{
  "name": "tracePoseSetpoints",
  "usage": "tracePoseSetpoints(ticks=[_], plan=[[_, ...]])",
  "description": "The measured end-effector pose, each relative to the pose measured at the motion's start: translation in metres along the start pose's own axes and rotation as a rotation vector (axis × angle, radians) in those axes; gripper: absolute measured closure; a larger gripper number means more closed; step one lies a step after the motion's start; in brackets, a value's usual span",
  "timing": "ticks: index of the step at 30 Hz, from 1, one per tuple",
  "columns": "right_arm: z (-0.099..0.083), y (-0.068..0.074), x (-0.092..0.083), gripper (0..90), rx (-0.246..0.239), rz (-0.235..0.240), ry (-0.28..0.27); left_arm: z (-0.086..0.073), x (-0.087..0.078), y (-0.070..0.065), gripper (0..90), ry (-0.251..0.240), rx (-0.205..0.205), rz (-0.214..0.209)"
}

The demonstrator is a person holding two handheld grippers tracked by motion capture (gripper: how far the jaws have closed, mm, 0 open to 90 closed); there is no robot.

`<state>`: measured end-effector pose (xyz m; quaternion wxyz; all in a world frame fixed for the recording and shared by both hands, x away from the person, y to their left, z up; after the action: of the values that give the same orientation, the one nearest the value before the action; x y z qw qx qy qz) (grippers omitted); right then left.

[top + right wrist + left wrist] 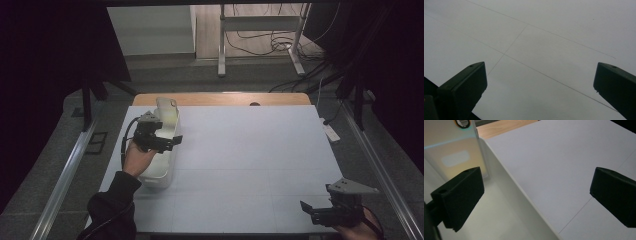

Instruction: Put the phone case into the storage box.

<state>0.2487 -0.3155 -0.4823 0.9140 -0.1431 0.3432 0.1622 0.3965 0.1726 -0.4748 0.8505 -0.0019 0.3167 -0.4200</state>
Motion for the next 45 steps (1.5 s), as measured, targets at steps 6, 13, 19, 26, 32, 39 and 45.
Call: tracePoseSetpoints(ticks=[6,13,19,26,32,39,45], plan=[[0.0,0.0,0.0,0.0,0.0,0.001,-0.001,-0.004,-0.005,-0.009,0.0,-0.011,0.02,-0.013],[0.0,0.0,0.0,0.0,0.001,0.0,-0.001,-0.007,-0.012,-0.014,0.0,-0.025,0.019,-0.019],[0.0,0.0,0.0,0.0,-0.006,-0.002,0.004,-0.012,-0.016,-0.018,0.0,-0.024,0.019,-0.018],[0.0,0.0,0.0,0.0,-0.007,0.0,0.005,-0.021,-0.022,-0.024,0.0,-0.018,0.016,-0.004],[0.0,0.0,0.0,0.0,-0.007,0.0,0.005,-0.027,-0.031,-0.03,0.0,-0.026,0.015,0.015],[0.0,0.0,0.0,0.0,-0.007,0.0,0.004,-0.033,-0.036,-0.037,0.0,-0.016,0.03,0.03],[0.0,0.0,0.0,0.0,-0.005,-0.001,0.004,-0.038,-0.041,-0.043,0.0,-0.019,0.033,0.036]])
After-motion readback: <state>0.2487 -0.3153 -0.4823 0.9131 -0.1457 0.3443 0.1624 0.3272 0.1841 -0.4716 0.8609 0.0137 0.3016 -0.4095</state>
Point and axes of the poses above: each handheld gripper's, and its own axes: x roughly forward along the jaws, z roughly out of its top, y roughly to its left, the point moved 5 cm from there along x, roughly forward along the jaws, and after that the axes turned 12 degrees about -z, right-handed, at the moved point
